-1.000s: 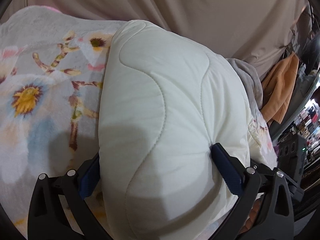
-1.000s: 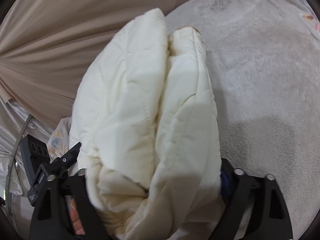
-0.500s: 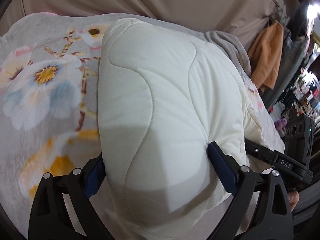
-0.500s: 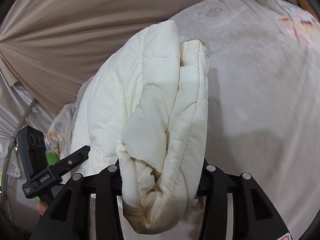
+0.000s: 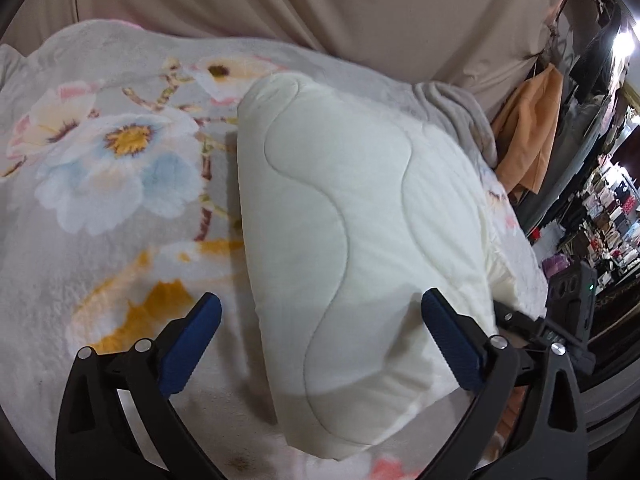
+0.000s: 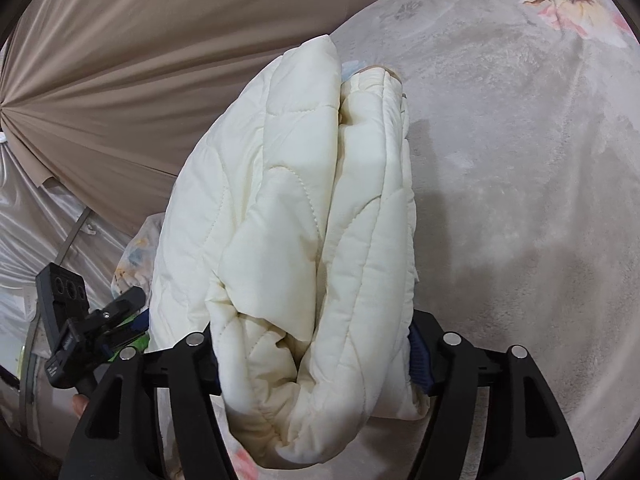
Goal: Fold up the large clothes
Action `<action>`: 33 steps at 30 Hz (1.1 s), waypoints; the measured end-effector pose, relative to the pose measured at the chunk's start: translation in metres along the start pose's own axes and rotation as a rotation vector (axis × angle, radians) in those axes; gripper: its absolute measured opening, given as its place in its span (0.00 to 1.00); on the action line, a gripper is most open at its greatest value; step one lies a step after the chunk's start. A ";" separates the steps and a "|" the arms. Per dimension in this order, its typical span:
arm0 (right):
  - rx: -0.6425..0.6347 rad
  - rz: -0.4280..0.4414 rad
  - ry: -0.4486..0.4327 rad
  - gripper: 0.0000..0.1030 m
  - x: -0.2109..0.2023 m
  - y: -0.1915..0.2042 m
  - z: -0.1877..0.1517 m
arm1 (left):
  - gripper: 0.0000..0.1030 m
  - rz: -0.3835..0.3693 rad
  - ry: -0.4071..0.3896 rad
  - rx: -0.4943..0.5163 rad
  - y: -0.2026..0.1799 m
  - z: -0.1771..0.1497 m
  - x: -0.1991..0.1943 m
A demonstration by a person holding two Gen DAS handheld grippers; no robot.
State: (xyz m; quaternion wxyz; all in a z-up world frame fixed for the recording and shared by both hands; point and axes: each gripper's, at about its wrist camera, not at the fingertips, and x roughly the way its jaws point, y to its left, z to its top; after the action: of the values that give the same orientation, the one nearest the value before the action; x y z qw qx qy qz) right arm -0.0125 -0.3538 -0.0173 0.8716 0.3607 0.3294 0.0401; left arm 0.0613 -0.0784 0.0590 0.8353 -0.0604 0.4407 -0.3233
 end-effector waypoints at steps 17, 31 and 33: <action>-0.083 -0.009 -0.050 0.40 -0.007 0.019 0.027 | 0.76 -0.113 -0.055 0.040 -0.029 0.012 0.009; -0.390 0.039 -0.418 0.36 -0.107 0.145 0.055 | 0.70 -0.177 -0.463 0.300 -0.084 0.064 -0.134; -0.442 0.052 -0.476 0.36 -0.121 0.167 0.058 | 0.70 -0.189 -0.541 0.330 -0.086 0.070 -0.160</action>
State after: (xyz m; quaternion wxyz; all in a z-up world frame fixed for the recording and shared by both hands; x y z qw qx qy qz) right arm -0.0440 -0.3027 0.1883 0.9801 0.1703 0.0906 0.0475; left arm 0.0095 -0.0636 0.2462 0.8869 -0.0485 0.1370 -0.4385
